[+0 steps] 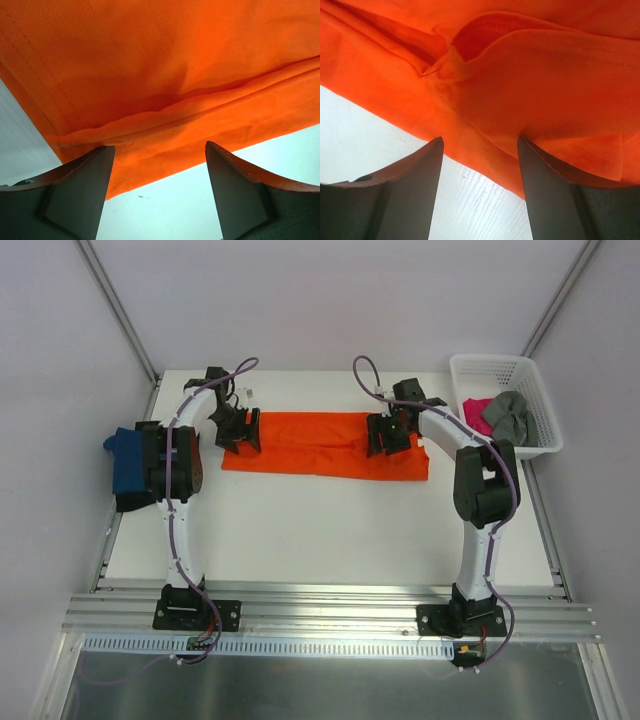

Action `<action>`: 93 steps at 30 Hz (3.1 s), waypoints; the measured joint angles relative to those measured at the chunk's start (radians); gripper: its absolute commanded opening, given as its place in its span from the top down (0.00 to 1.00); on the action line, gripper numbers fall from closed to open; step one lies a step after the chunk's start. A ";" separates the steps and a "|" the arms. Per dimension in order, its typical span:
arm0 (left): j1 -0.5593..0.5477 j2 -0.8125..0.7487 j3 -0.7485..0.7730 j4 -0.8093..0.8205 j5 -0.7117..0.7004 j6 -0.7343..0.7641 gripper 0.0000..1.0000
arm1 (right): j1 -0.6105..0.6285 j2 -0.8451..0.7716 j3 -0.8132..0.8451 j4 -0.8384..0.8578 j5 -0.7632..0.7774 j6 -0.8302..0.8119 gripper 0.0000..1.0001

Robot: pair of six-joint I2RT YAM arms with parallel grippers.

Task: Fold and stack the t-shirts
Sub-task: Fold the tshirt

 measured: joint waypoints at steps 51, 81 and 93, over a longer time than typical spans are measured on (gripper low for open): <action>-0.280 -0.462 -0.394 0.006 -0.156 0.038 0.27 | -0.141 -0.120 0.003 -0.019 -0.160 0.157 0.31; -0.098 -0.083 -0.131 0.014 -0.251 0.120 0.28 | -0.139 0.047 -0.060 0.010 -0.167 0.207 0.31; -0.092 -0.109 -0.220 0.050 -0.230 0.132 0.31 | -0.142 0.116 0.045 0.010 -0.166 0.206 0.31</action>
